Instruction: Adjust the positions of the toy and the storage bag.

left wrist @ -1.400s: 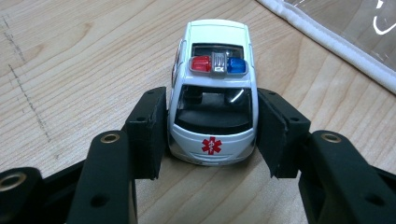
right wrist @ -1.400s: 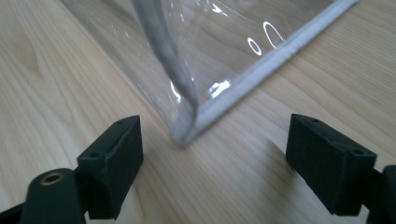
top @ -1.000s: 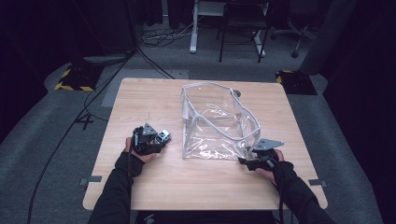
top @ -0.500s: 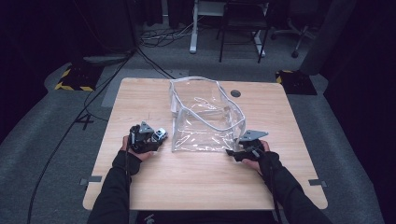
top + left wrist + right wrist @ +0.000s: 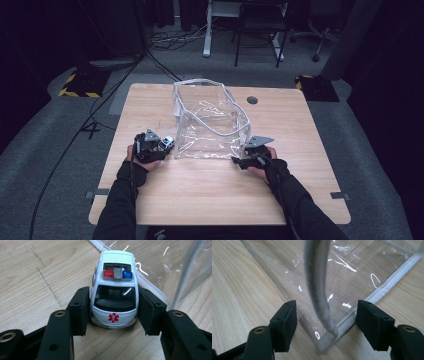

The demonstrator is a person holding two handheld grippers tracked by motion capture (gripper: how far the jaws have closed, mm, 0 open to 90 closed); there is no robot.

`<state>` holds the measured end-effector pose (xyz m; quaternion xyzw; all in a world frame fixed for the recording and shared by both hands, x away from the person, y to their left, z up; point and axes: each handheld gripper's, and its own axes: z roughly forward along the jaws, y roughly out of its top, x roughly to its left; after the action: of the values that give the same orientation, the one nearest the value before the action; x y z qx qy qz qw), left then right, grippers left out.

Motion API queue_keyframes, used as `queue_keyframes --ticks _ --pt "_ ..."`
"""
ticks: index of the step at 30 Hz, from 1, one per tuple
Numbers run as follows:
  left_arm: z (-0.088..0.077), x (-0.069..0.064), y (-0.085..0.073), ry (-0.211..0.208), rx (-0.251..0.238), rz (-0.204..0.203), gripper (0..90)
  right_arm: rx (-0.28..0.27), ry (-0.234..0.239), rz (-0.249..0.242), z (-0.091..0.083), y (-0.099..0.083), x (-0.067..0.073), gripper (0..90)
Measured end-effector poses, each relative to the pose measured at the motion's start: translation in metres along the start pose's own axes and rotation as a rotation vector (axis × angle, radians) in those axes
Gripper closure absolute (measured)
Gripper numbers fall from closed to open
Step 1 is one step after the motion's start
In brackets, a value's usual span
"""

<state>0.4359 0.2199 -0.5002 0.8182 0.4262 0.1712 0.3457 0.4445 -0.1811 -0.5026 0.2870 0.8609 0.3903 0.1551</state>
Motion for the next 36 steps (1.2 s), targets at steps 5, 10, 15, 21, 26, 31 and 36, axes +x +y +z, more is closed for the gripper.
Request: queue_keyframes --ticks 5,10,15,21,26,31,36 --pt "0.0 0.003 -0.001 0.002 -0.005 -0.011 48.0 -0.005 -0.002 -0.009 0.004 0.003 0.0 31.6" --pt "-0.001 0.003 -0.001 0.009 -0.005 -0.015 47.9 0.016 0.032 0.027 -0.003 -0.003 -0.002 25.5" --pt "-0.001 0.003 -0.002 0.005 -0.001 -0.019 47.9 0.02 0.03 0.012 -0.022 -0.02 -0.01 23.4" --pt "-0.002 0.003 -0.002 0.005 -0.001 -0.019 47.9 0.024 -0.019 0.067 -0.054 -0.048 -0.033 22.5" --pt "-0.002 0.003 -0.003 0.007 -0.003 -0.011 48.0 0.022 -0.069 0.102 -0.076 -0.068 -0.051 22.4" --pt "-0.003 0.002 -0.003 0.008 -0.001 -0.02 48.0 0.026 -0.126 0.147 -0.101 -0.09 -0.069 22.2" --pt "-0.004 0.003 -0.004 0.009 -0.005 -0.031 48.1 0.026 -0.141 0.16 -0.11 -0.098 -0.073 22.2"
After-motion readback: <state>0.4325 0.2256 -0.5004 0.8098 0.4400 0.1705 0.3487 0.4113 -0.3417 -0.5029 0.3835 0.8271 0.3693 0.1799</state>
